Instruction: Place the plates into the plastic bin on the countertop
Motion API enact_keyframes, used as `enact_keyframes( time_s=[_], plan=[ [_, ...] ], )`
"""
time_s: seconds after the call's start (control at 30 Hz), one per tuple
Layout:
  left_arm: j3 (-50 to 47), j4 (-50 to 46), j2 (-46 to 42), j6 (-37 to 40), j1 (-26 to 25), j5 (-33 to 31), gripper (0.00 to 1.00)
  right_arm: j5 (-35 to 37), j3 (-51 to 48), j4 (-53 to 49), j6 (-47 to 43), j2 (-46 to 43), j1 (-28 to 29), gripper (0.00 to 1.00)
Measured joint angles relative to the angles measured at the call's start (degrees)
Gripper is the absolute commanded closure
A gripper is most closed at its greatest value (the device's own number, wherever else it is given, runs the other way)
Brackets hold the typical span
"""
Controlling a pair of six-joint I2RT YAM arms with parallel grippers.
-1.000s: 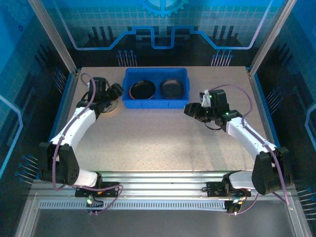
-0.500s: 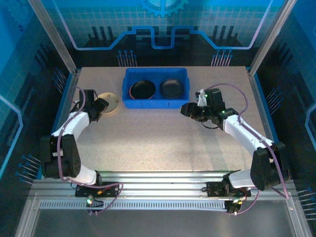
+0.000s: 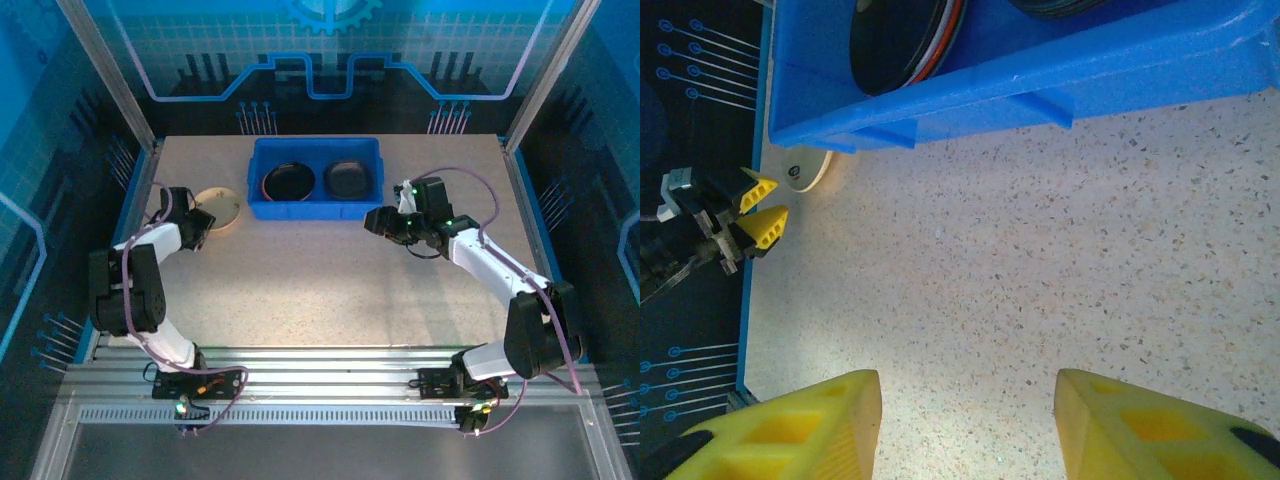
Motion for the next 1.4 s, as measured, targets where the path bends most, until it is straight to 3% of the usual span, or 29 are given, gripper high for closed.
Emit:
enact_keyframes(
  time_s=[0.6,1.23,1.4],
  plan=[
    [1.22,4.5,6.99,-2.69,0.37,1.33,0.65,0.24,0.0,-0.15,0.02,2.64,0.0,0.53],
    [7.28,-3.15,10.67,-4.9,1.64,3.48,0.75,0.42,0.0,0.15,1.09,4.35,0.0,0.56],
    [7.52,-3.65,10.73,-4.87,1.66,3.54,0.82,0.42,-0.02,0.35,1.11,4.24,0.0,0.56]
  ],
)
